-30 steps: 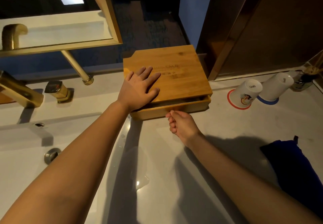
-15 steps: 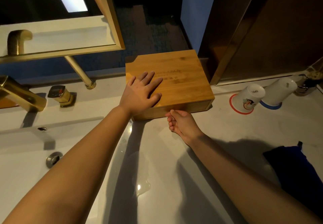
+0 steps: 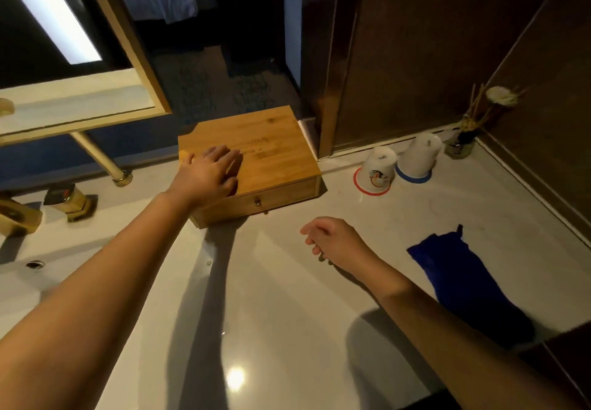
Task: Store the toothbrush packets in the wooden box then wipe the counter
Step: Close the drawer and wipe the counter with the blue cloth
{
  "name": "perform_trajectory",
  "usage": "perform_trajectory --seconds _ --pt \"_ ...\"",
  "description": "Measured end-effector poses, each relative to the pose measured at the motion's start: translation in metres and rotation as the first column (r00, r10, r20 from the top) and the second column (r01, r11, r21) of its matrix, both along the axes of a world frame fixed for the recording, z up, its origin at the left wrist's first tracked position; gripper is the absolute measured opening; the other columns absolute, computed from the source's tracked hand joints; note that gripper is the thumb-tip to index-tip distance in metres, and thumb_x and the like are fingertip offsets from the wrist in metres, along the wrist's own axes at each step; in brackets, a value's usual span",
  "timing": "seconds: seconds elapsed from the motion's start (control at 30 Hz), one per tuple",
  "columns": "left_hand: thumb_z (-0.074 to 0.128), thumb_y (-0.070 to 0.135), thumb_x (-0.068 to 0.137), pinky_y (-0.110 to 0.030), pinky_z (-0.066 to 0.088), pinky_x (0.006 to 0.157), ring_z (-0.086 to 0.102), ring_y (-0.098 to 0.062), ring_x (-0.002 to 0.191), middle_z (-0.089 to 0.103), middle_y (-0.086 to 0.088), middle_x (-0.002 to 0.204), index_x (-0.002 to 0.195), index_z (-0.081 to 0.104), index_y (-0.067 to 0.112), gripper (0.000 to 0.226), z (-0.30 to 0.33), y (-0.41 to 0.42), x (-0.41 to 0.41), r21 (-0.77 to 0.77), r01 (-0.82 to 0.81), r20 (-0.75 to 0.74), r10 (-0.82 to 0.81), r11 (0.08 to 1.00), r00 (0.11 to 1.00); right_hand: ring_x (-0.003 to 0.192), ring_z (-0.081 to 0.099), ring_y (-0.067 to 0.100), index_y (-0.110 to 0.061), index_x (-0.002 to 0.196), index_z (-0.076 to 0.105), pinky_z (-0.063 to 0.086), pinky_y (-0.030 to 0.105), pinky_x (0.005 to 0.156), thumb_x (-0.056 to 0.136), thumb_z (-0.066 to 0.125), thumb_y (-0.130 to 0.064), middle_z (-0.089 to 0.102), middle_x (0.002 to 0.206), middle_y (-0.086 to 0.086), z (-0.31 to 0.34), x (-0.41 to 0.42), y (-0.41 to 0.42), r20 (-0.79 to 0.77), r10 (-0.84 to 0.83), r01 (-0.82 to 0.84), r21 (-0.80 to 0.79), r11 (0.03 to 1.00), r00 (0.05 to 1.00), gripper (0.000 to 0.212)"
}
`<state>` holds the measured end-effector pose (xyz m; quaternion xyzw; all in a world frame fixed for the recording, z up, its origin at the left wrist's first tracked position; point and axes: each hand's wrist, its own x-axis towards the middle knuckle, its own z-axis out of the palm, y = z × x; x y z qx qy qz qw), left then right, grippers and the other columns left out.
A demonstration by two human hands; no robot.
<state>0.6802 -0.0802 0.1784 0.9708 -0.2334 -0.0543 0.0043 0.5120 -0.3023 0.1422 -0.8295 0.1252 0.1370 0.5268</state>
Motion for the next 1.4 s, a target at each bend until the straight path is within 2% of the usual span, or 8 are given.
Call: perform_trajectory --seconds 0.13,0.23,0.43,0.6,0.8,1.1,1.23,1.4 --pt "0.052 0.032 0.091 -0.037 0.044 0.094 0.055 -0.026 0.116 0.055 -0.009 0.133 0.130 0.050 0.015 0.043 0.008 -0.024 -0.081 -0.561 -0.185 -0.097 0.158 0.807 0.983 0.089 0.060 0.007 -0.031 0.100 0.061 0.052 0.027 0.081 0.092 0.047 -0.027 0.061 0.100 -0.011 0.015 -0.056 -0.051 0.134 0.072 -0.044 -0.197 0.979 0.988 0.017" --pt "0.055 0.022 0.090 -0.032 0.041 0.092 0.056 -0.026 0.114 0.062 -0.008 0.125 0.122 0.057 0.016 0.033 -0.010 -0.057 -0.167 -0.693 -0.202 -0.089 0.196 0.692 0.977 0.101 0.054 0.009 -0.022 0.110 0.062 0.046 0.021 0.088 0.092 0.050 -0.017 0.058 0.113 -0.005 0.018 -0.099 -0.099 0.256 0.183 -0.053 -0.443 0.895 0.949 0.022" --pt "0.036 0.044 0.089 -0.044 0.038 0.105 0.046 -0.027 0.130 0.048 -0.007 0.142 0.131 0.052 0.019 0.052 -0.061 -0.125 -0.289 -0.553 -0.257 -0.095 0.247 0.792 0.964 0.128 0.040 0.020 -0.018 0.130 0.051 0.033 0.031 0.106 0.091 0.051 -0.018 0.046 0.140 0.003 0.014 -0.158 -0.184 0.176 0.332 -0.094 -0.748 0.657 0.927 0.038" --pt "0.007 0.063 0.085 -0.049 0.003 0.117 -0.017 -0.016 0.144 -0.015 0.007 0.157 0.145 -0.008 0.043 0.064 -0.109 -0.170 -0.348 -0.238 -0.322 -0.150 0.293 0.916 0.944 0.143 0.003 0.018 -0.028 0.144 0.022 0.011 0.035 0.115 0.094 0.045 -0.023 0.005 0.155 0.002 -0.014 -0.183 -0.234 0.014 0.540 -0.327 -0.783 0.529 0.842 0.055" --pt "0.006 0.067 0.084 -0.047 -0.005 0.116 -0.015 -0.017 0.144 -0.011 0.006 0.157 0.144 -0.010 0.042 0.067 -0.121 -0.178 -0.364 -0.175 -0.385 -0.104 0.372 0.906 0.922 0.136 -0.026 0.014 -0.039 0.136 -0.022 -0.007 0.035 0.114 0.089 0.046 -0.048 -0.030 0.146 -0.007 -0.034 -0.176 -0.264 -0.129 0.670 -0.500 -0.770 0.397 0.731 0.083" --pt "0.013 0.066 0.085 -0.043 -0.011 0.116 -0.020 -0.013 0.144 -0.015 0.010 0.157 0.139 -0.019 0.049 0.065 -0.127 -0.179 -0.367 -0.170 -0.407 -0.089 0.398 0.897 0.913 0.143 0.009 0.020 -0.038 0.141 0.025 0.017 0.035 0.114 0.090 0.050 -0.039 0.012 0.157 -0.001 -0.044 -0.168 -0.256 -0.088 0.667 -0.512 -0.717 0.473 0.740 0.057" --pt "0.012 0.066 0.085 -0.041 -0.014 0.115 -0.024 -0.012 0.142 -0.018 0.010 0.156 0.139 -0.020 0.049 0.065 -0.124 -0.181 -0.363 -0.172 -0.408 -0.076 0.401 0.897 0.913 0.103 0.061 0.025 -0.022 0.109 0.065 0.055 0.033 0.074 0.072 0.074 -0.012 0.065 0.112 0.003 -0.043 -0.174 -0.247 0.169 0.639 -0.340 -0.730 0.592 0.750 0.039" --pt "0.009 0.066 0.085 -0.041 -0.017 0.113 -0.026 -0.014 0.141 -0.022 0.009 0.155 0.136 -0.024 0.048 0.064 -0.121 -0.183 -0.364 -0.153 -0.410 -0.096 0.399 0.899 0.912 0.081 0.059 0.015 -0.022 0.096 0.068 0.052 0.027 0.058 0.075 0.068 -0.007 0.063 0.090 -0.004 -0.040 -0.173 -0.245 0.241 0.611 -0.303 -0.698 0.649 0.754 0.026"
